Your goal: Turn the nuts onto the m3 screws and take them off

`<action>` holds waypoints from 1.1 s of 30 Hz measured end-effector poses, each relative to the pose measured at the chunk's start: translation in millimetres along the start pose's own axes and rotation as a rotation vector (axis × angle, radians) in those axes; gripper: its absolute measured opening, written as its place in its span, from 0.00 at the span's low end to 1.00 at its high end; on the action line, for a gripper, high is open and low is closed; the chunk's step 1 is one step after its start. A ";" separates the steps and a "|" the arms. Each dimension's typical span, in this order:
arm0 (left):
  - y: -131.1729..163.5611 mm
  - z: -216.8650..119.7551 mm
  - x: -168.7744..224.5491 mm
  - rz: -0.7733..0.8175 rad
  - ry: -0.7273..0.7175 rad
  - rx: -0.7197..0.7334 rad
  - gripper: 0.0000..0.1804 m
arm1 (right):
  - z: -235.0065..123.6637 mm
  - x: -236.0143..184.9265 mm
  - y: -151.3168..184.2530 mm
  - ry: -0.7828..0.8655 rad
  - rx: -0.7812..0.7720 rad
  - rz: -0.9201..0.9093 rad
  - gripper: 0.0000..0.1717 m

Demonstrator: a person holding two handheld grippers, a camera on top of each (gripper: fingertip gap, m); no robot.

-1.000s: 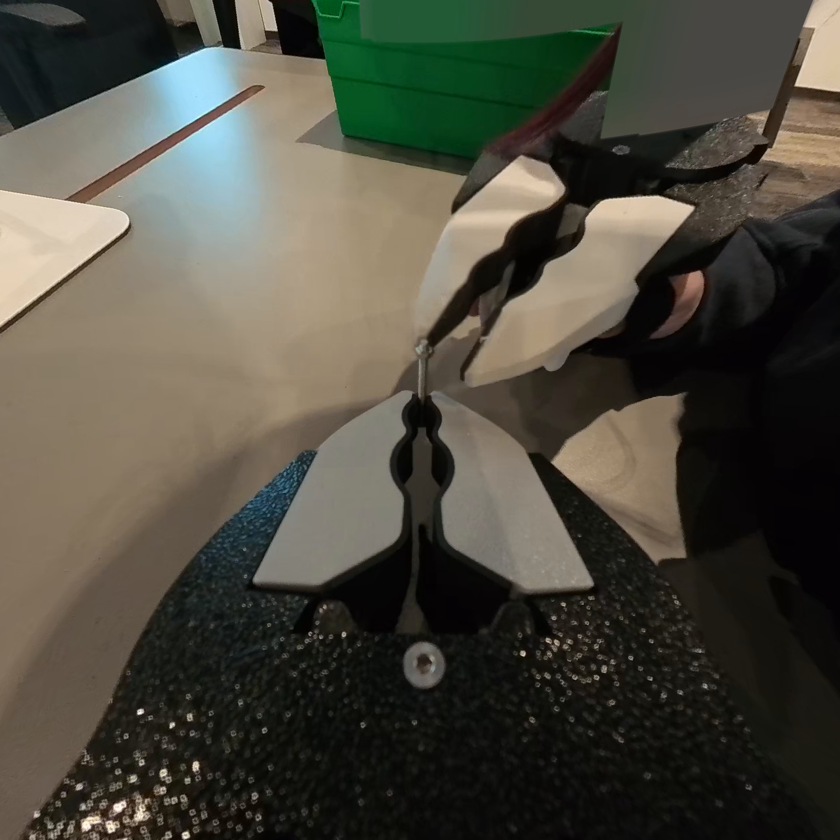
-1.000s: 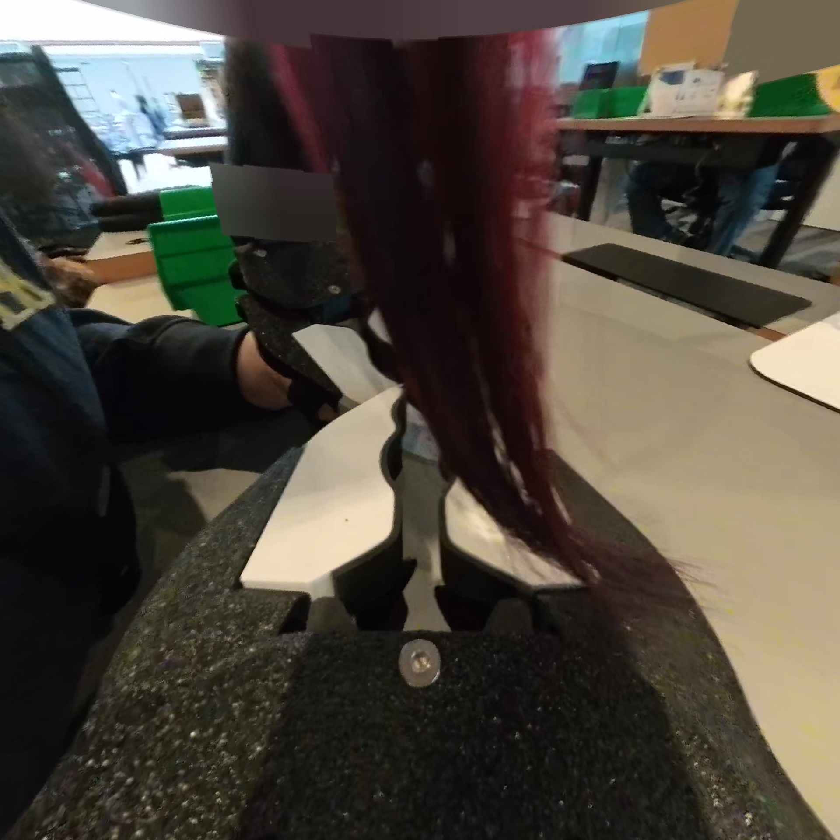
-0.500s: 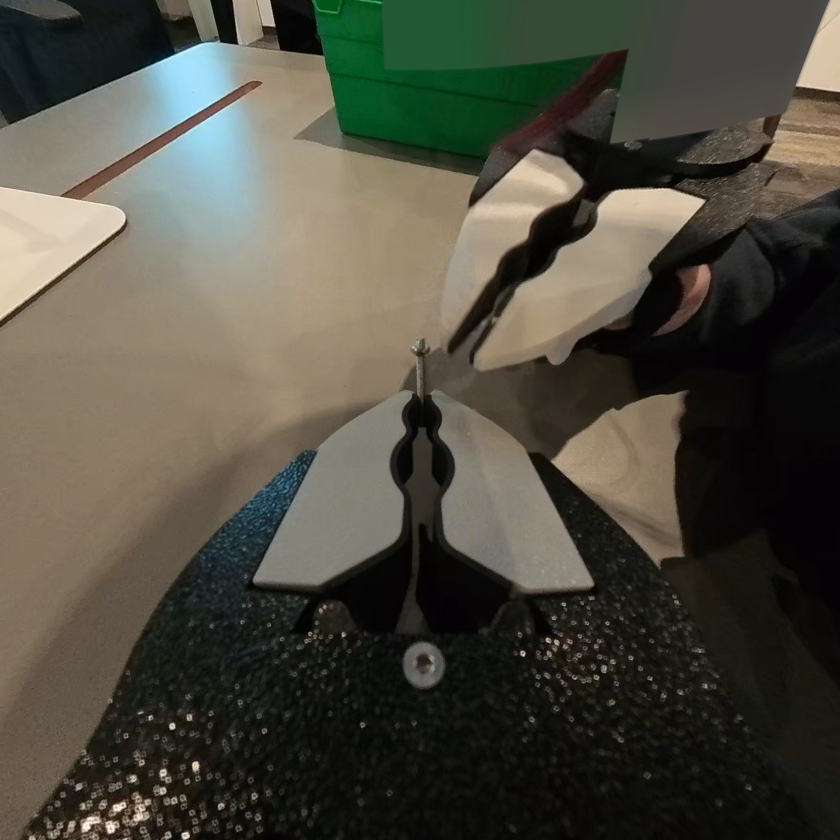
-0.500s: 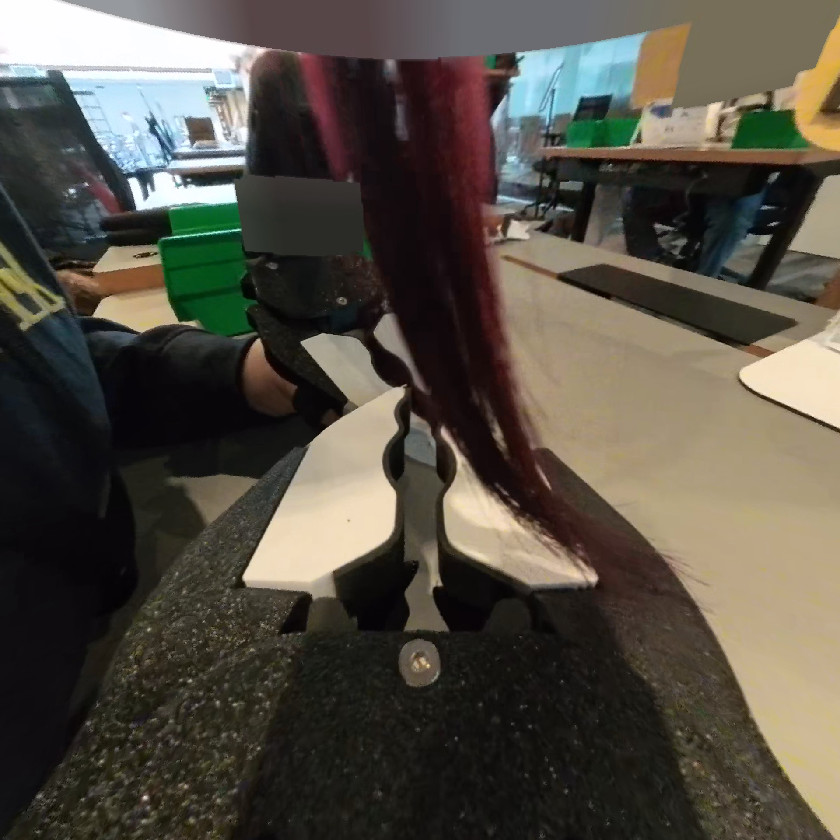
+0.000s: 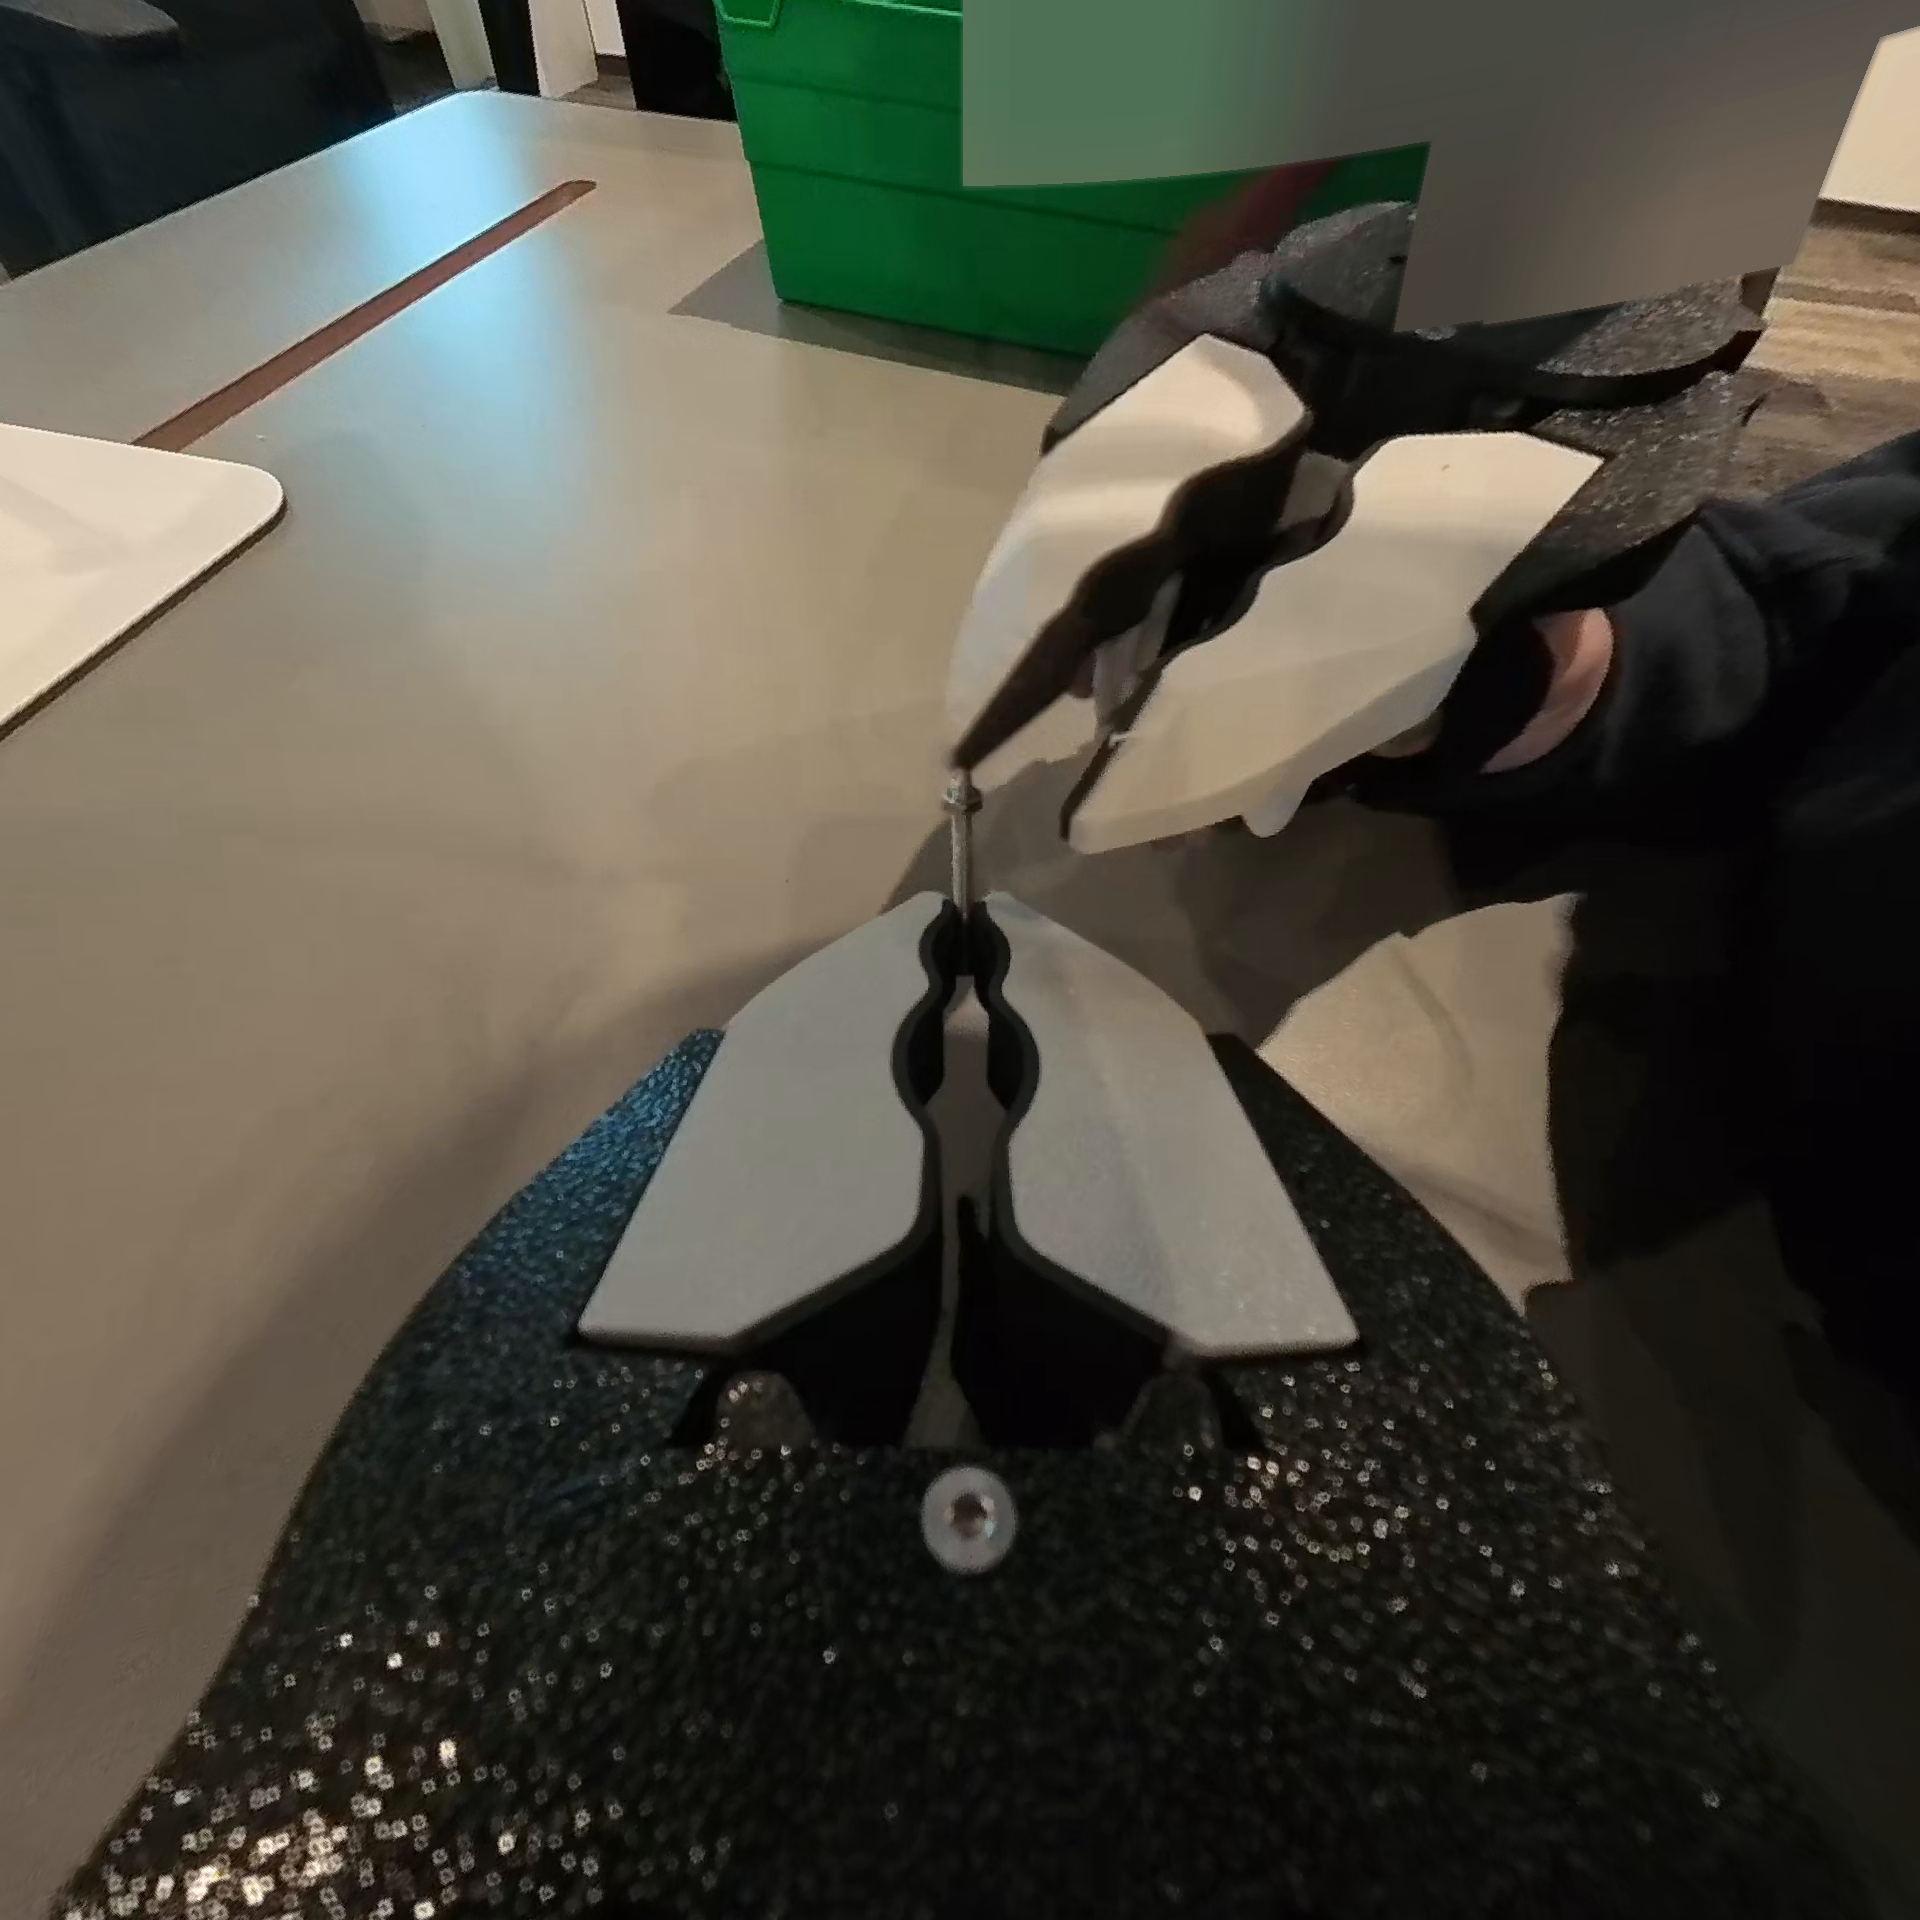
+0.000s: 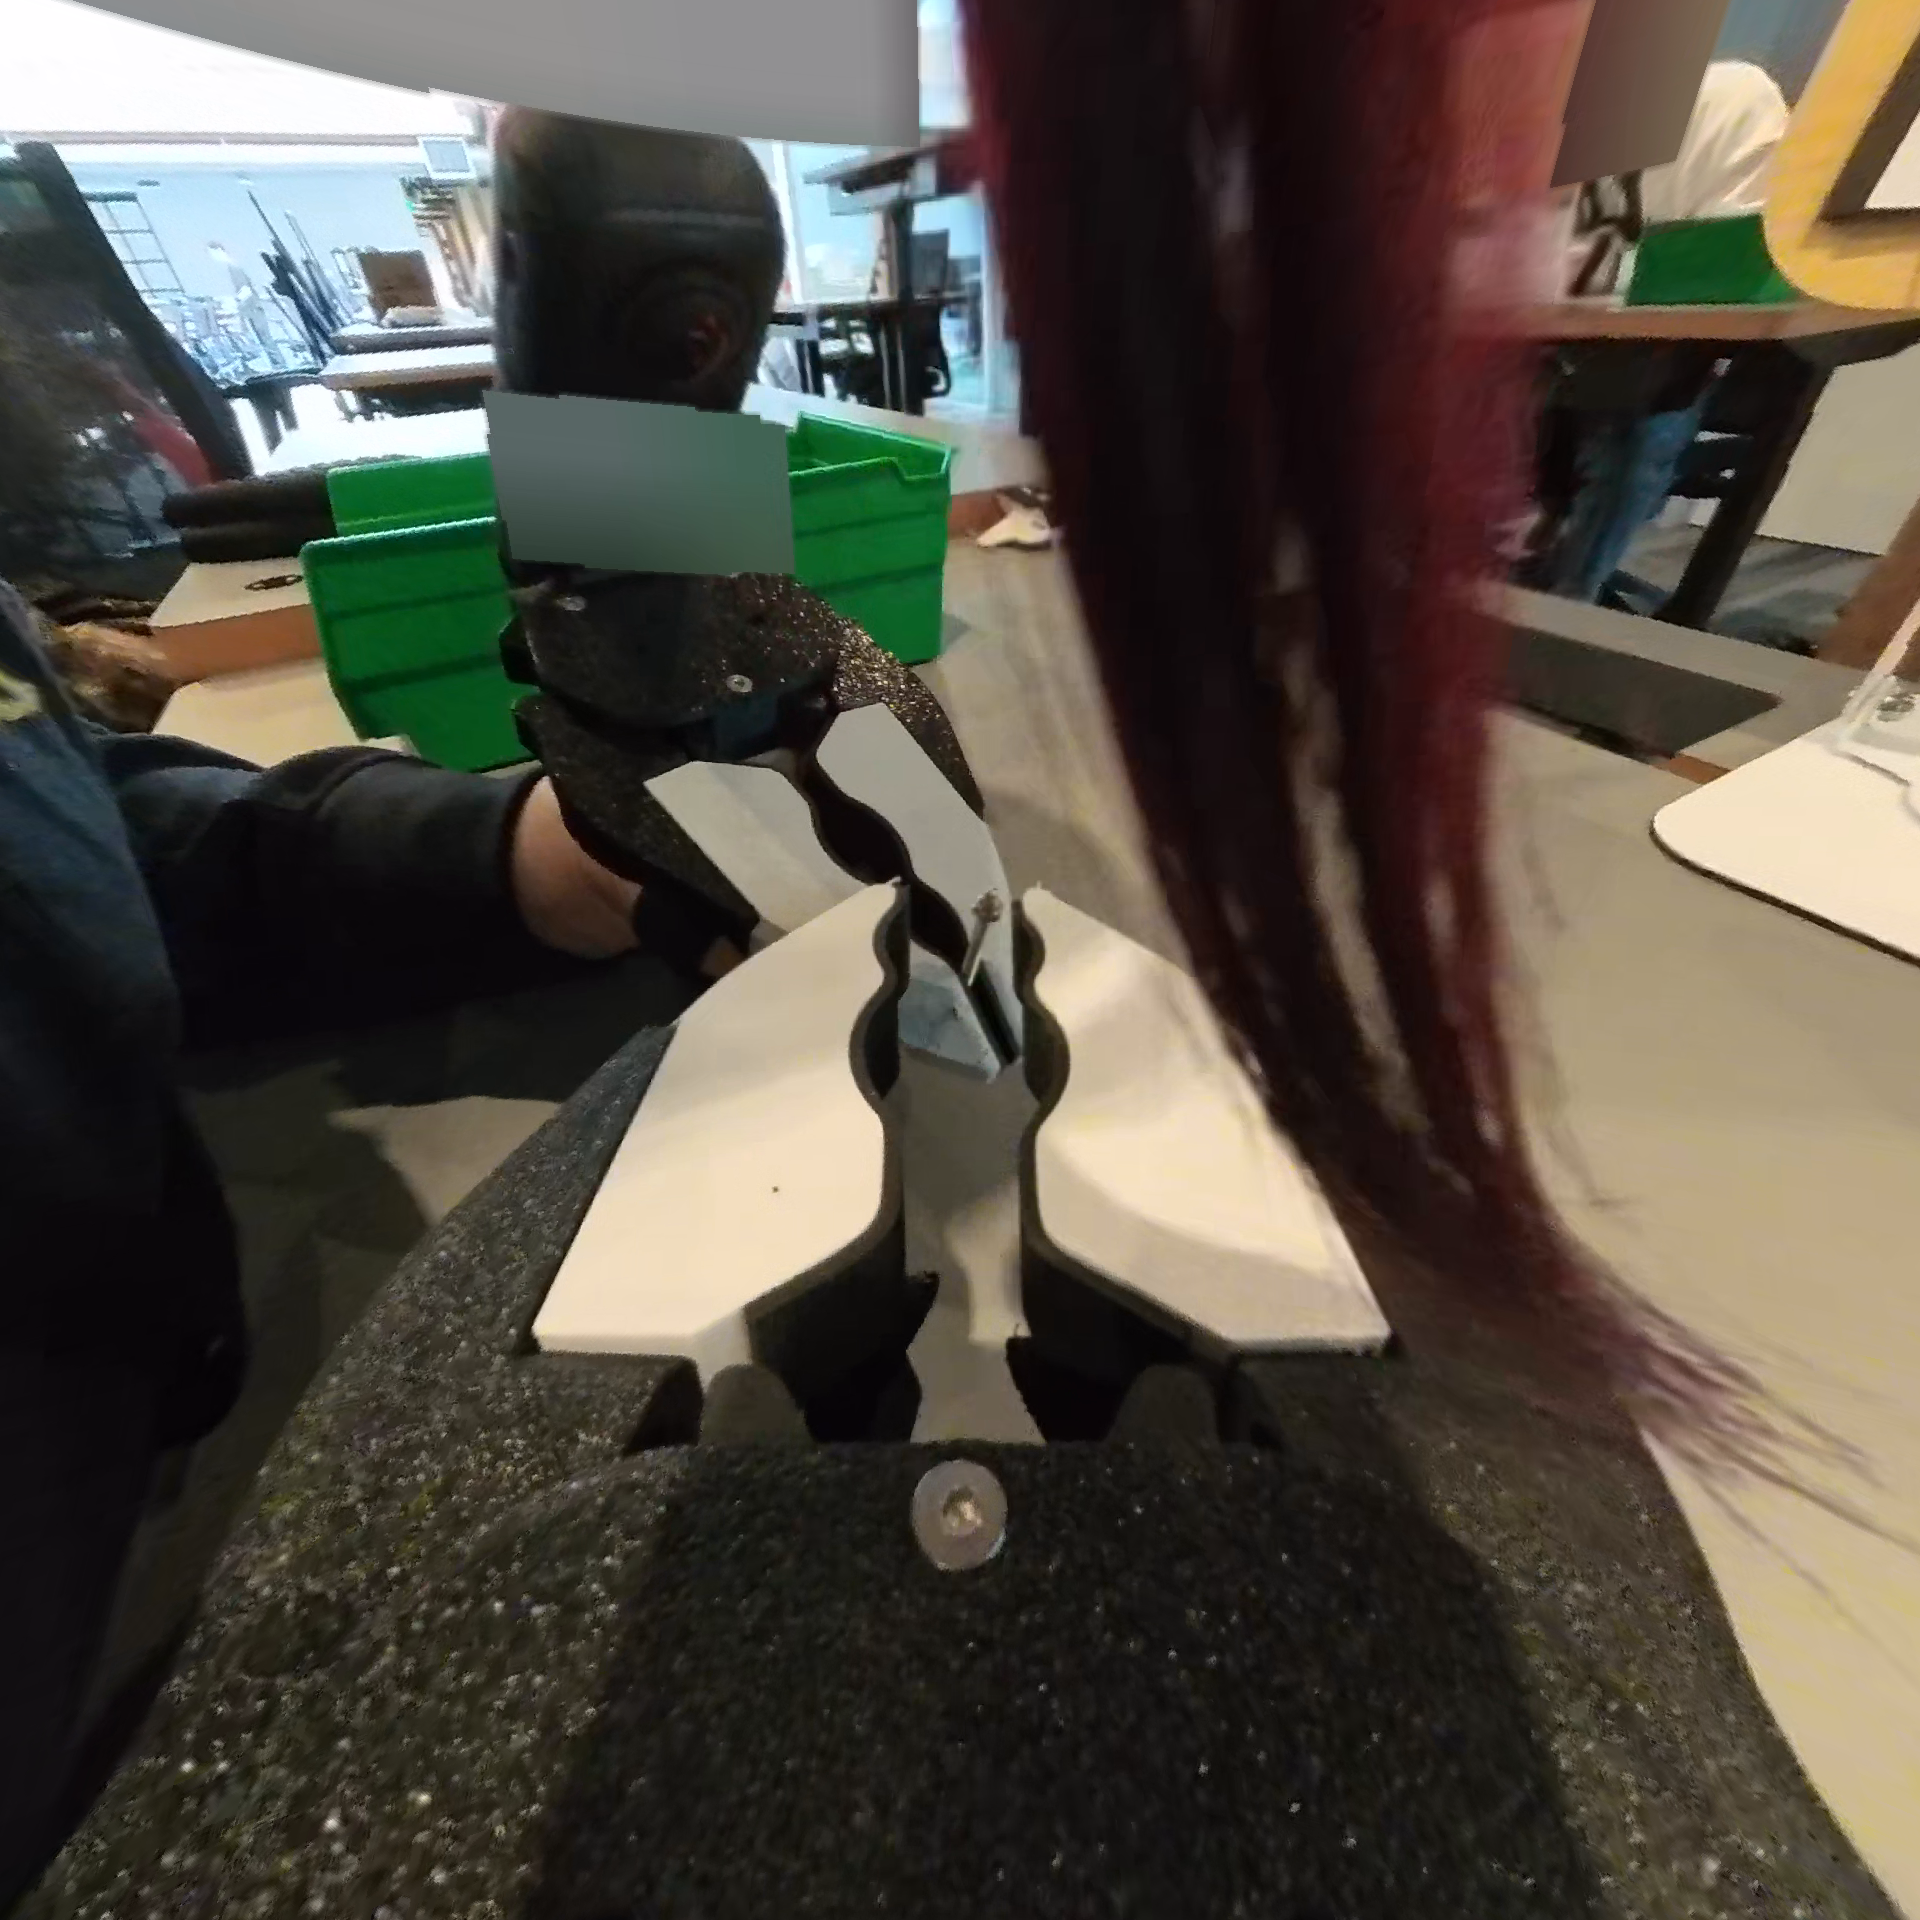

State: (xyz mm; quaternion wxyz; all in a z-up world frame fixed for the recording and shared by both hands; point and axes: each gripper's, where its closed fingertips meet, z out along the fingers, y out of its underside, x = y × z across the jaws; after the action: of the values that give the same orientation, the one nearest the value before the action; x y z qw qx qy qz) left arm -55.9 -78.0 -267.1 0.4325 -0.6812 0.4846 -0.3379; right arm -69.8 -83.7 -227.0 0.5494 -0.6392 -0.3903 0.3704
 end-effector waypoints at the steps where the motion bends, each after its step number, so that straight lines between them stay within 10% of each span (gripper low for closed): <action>1: 0.0 0.1 -0.2 0.001 -0.001 0.000 0.01 | 0.8 0.0 0.9 -0.002 -0.008 0.002 0.11; 16: -18.5 -13.3 -20.0 -0.397 0.145 0.197 0.01 | 9.9 15.6 2.8 -0.021 -0.040 0.217 0.11; 33: -19.0 -11.2 -9.4 -0.386 0.214 0.181 0.01 | 28.8 10.1 -4.2 -0.191 -0.098 0.377 0.02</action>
State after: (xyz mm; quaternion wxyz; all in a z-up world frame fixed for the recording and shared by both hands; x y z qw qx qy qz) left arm -61.6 -68.9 -245.7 0.3651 -0.6800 0.3562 -0.5267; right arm -91.9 -62.3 -226.8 0.3992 -0.6888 -0.3317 0.5061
